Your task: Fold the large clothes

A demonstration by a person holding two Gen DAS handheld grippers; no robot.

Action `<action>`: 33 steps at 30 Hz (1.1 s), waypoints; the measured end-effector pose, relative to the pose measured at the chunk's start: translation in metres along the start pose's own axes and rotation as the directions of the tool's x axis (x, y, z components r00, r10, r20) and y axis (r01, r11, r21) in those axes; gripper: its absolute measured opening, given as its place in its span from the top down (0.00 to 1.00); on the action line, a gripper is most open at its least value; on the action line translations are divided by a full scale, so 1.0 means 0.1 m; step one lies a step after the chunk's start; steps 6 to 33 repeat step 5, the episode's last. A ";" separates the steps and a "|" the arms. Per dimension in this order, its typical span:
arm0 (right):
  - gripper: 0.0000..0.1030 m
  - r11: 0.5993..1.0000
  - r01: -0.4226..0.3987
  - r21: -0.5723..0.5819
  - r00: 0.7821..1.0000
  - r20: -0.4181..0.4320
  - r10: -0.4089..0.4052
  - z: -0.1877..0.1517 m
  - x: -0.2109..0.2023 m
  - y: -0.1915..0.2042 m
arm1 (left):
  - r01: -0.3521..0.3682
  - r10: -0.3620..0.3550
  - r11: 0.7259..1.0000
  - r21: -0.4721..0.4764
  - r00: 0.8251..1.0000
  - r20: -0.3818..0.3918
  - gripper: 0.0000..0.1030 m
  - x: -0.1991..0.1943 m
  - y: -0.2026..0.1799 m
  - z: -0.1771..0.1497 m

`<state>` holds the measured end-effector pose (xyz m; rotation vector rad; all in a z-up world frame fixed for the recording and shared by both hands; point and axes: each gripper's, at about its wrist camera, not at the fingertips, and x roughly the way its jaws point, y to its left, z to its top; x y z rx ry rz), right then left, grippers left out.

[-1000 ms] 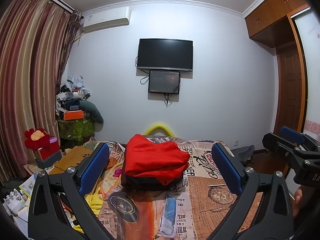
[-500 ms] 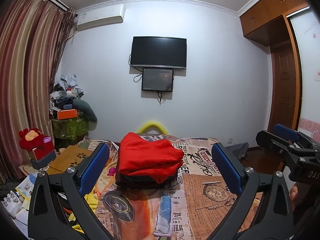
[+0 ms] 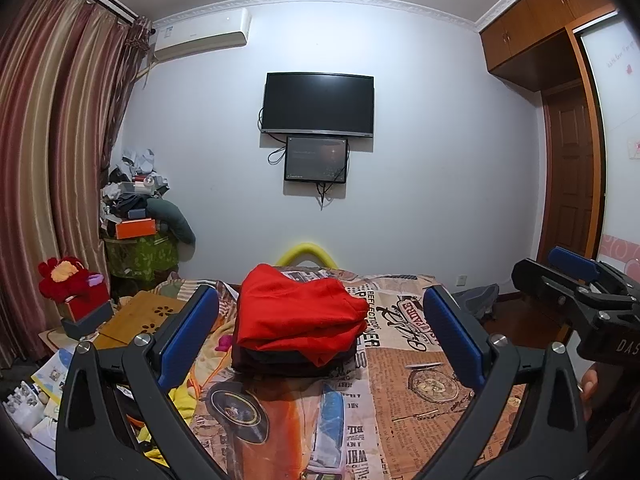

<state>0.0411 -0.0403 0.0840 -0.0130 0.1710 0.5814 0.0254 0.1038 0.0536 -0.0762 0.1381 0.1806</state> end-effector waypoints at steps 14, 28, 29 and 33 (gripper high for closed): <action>0.00 1.000 -0.001 0.008 1.000 -0.006 0.001 -0.01 0.02 -0.01 | -0.003 0.003 1.000 -0.008 1.000 -0.009 0.00 0.02 0.02 -0.03; 0.00 1.000 -0.001 0.008 1.000 -0.006 0.001 -0.01 0.02 -0.01 | -0.003 0.003 1.000 -0.008 1.000 -0.009 0.00 0.02 0.02 -0.03; 0.00 1.000 -0.001 0.008 1.000 -0.006 0.001 -0.01 0.02 -0.01 | -0.003 0.003 1.000 -0.008 1.000 -0.009 0.00 0.02 0.02 -0.03; 0.00 1.000 -0.001 0.008 1.000 -0.006 0.001 -0.01 0.02 -0.01 | -0.003 0.003 1.000 -0.008 1.000 -0.009 0.00 0.02 0.02 -0.03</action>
